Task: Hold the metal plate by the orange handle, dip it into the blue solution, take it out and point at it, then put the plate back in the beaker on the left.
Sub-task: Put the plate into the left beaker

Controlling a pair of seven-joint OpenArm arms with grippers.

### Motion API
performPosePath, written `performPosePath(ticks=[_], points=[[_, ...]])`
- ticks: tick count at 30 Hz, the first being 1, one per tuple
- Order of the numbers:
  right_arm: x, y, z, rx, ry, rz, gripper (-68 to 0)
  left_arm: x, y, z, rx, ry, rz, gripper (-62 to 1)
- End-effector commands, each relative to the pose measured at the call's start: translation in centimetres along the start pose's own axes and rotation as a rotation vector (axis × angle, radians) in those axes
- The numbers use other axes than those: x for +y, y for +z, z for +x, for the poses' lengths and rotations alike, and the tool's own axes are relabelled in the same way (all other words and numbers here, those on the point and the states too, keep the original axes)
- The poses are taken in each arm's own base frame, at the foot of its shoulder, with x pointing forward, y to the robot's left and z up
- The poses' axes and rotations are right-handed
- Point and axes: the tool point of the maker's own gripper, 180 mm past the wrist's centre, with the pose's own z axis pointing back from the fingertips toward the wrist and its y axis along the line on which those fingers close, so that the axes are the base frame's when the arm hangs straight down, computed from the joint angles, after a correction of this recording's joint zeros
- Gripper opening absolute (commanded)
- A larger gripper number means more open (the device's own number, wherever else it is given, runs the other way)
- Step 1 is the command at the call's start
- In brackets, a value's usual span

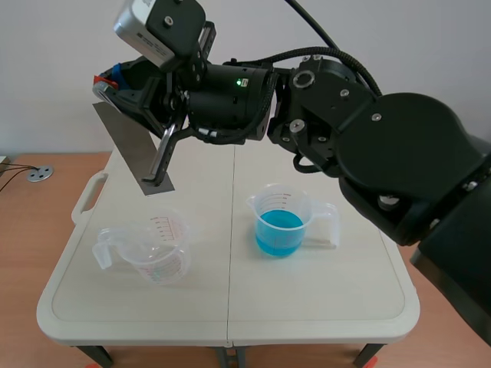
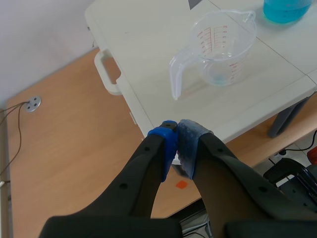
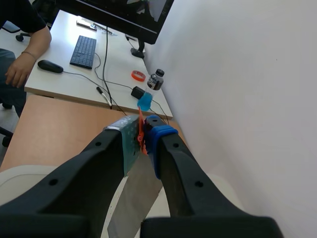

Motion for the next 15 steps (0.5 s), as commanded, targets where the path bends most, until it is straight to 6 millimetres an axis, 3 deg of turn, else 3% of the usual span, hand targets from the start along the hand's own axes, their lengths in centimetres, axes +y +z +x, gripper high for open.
performPosePath(ticks=[1, 15], points=[[-1.09, -0.06, 1.30, -0.041, 0.015, -0.018, -66.3, 0.22, 0.12, 0.74, -0.024, -0.003, 0.010, -57.8], [-0.32, 0.02, 0.97, -0.036, -0.007, 0.003, -66.3, 0.23, 0.11, 0.76, -0.024, -0.004, 0.010, -57.8]])
